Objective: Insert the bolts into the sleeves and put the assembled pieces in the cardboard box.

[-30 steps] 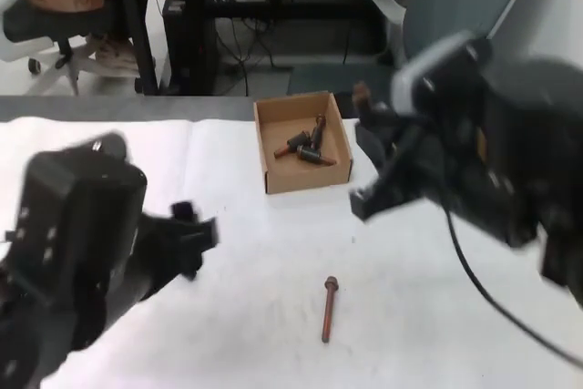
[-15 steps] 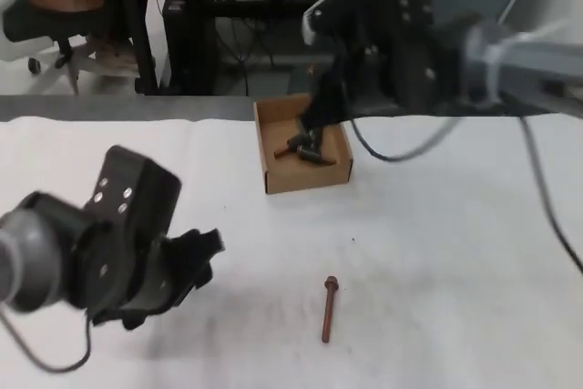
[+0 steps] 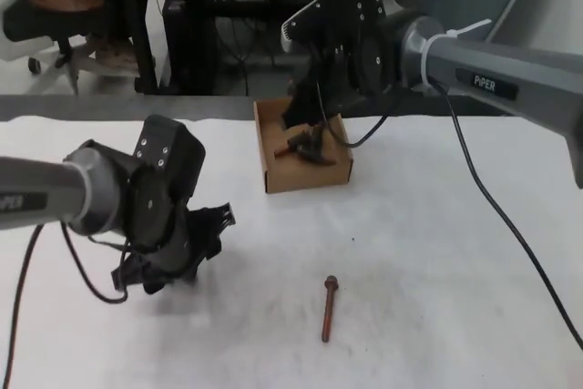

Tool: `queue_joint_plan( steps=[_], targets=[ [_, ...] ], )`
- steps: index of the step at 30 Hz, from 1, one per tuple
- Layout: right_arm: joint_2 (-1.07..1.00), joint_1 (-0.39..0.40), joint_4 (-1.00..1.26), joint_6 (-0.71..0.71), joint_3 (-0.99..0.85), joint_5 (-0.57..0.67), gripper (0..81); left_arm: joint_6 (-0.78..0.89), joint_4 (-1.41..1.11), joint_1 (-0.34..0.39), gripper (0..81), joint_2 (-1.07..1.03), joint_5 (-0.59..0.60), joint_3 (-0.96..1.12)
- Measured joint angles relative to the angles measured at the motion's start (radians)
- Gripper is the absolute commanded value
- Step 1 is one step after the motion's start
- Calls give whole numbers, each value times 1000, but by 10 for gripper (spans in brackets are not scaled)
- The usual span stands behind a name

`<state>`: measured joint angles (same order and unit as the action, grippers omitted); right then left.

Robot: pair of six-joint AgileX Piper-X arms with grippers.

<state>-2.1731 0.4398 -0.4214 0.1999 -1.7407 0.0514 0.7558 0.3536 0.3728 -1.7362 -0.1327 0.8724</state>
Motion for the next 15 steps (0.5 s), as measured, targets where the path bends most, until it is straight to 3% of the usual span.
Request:
queue_joint_plan(
  steps=[3, 7, 15],
  targets=[
    [0, -1, -89, -45, -4, -37, 700, -20, 7, 0, 13, -12, -12, 4],
    [12, -1, -242, -109, -4, -103, 652, -114, -2, -4, 8, -13, -8, 4],
    [92, 24, -573, -319, -4, -119, 654, -375, 7, 10, 8, 85, 25, -8]
  ],
)
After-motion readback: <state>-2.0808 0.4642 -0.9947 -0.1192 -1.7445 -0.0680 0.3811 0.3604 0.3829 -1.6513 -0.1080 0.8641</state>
